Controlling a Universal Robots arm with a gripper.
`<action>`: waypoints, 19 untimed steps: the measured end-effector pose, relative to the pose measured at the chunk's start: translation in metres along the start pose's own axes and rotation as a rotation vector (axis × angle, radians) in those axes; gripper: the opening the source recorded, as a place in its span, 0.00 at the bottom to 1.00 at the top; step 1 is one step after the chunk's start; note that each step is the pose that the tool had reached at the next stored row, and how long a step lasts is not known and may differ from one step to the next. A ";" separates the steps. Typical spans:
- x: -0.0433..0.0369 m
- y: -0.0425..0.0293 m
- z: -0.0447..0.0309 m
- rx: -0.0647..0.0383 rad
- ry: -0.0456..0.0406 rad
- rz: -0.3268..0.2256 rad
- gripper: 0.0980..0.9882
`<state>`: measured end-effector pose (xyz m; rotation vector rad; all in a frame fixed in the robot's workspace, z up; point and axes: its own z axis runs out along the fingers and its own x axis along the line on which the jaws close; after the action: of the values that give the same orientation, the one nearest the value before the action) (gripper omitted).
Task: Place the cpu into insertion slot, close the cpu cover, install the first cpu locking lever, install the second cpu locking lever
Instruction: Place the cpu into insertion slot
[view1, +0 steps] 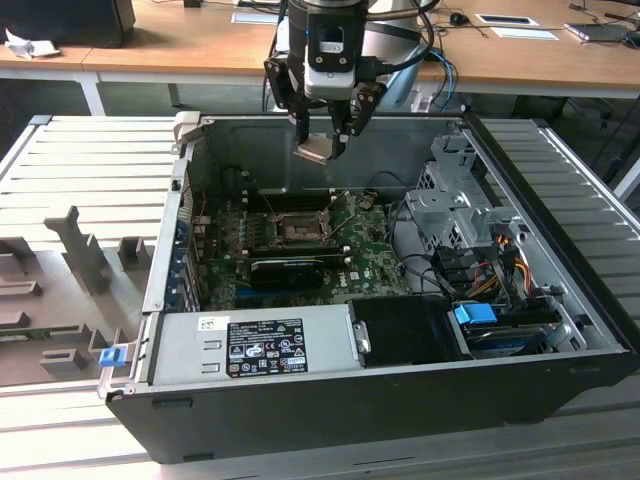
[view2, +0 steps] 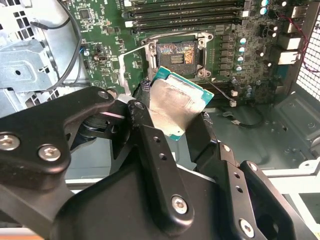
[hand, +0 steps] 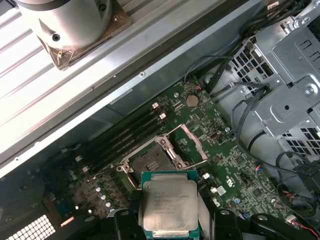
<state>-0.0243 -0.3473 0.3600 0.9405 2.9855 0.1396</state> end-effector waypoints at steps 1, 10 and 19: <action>0.0000 0.0000 0.0002 0.000 0.0000 0.000 0.48; 0.0000 -0.0002 0.0020 0.000 -0.0003 0.004 0.48; -0.0001 -0.0003 0.0036 0.000 -0.0006 0.007 0.48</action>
<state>-0.0243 -0.3473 0.3564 0.9509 2.9819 0.1397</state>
